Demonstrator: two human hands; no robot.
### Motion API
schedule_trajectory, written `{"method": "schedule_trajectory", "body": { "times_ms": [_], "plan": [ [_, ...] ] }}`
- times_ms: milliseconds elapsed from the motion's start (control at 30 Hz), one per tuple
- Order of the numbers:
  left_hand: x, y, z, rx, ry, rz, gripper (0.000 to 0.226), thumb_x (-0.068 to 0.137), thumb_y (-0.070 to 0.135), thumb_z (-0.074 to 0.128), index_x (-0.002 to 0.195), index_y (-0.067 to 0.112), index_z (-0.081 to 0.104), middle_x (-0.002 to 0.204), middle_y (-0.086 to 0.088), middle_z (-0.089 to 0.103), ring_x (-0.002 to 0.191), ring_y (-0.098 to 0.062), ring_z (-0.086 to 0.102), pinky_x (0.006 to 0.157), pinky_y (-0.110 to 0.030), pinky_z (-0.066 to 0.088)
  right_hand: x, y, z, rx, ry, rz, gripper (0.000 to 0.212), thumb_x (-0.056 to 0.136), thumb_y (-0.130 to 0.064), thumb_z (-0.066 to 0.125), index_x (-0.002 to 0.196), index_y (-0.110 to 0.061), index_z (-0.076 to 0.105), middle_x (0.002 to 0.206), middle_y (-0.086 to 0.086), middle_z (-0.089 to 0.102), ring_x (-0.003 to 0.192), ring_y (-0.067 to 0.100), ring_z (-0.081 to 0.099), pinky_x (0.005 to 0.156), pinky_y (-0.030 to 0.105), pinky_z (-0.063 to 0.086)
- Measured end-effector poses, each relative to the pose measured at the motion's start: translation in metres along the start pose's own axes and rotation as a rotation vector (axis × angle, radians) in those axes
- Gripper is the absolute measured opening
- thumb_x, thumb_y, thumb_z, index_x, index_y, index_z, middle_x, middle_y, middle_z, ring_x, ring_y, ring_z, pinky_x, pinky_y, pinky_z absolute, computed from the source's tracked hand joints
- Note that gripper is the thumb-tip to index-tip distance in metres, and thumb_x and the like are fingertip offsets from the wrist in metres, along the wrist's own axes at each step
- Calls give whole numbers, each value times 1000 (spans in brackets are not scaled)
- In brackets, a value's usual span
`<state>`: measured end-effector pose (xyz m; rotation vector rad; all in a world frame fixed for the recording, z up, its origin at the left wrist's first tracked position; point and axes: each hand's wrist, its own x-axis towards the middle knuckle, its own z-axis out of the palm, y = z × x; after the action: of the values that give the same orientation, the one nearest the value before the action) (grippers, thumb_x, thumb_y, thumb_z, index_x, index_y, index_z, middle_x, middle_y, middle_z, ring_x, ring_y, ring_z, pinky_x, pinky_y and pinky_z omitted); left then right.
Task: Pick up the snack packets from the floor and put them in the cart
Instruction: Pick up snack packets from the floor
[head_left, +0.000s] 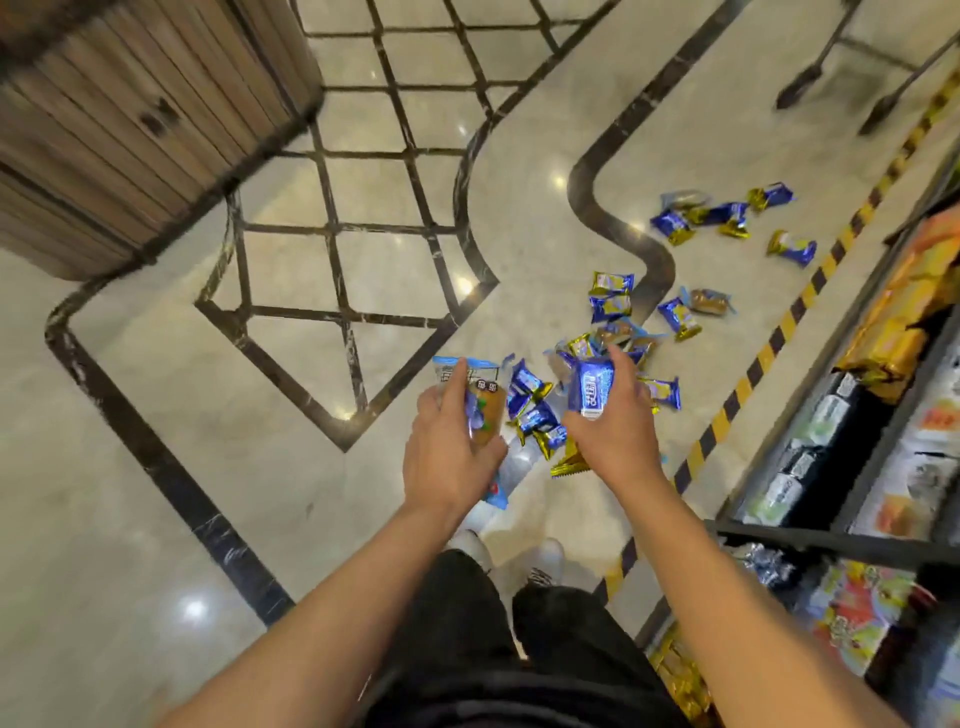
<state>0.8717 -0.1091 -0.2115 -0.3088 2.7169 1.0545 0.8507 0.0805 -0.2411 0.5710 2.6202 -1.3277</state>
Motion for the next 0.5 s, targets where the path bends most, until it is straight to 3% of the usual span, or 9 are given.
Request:
{"method": "schedule_trajectory", "body": {
  "times_ms": [100, 333, 500],
  "plan": [
    [-17, 14, -25, -67, 67, -20, 95, 74, 26, 71, 155, 35, 22, 131, -2, 47, 119, -18, 49, 94, -37, 48, -12, -30, -8, 56, -29, -80, 89, 73, -23, 76, 146, -36, 26, 125, 8, 54, 106, 26, 55, 76, 31, 42],
    [-20, 21, -66, -113, 135, -49, 96, 75, 26, 73, 154, 37, 20, 131, -1, 43, 118, -20, 54, 100, -40, 50, -28, -82, -16, 16, -117, -219, 89, 74, -20, 76, 146, -38, 27, 126, 3, 47, 99, 15, 46, 81, 27, 37],
    [-11, 21, -81, -155, 218, -61, 92, 77, 29, 72, 153, 39, 21, 129, 0, 43, 114, -21, 56, 98, -41, 51, -32, -110, -10, -44, -174, -279, 91, 76, -20, 77, 147, -41, 22, 127, 4, 43, 109, 21, 52, 83, 30, 47]
  ]
}}
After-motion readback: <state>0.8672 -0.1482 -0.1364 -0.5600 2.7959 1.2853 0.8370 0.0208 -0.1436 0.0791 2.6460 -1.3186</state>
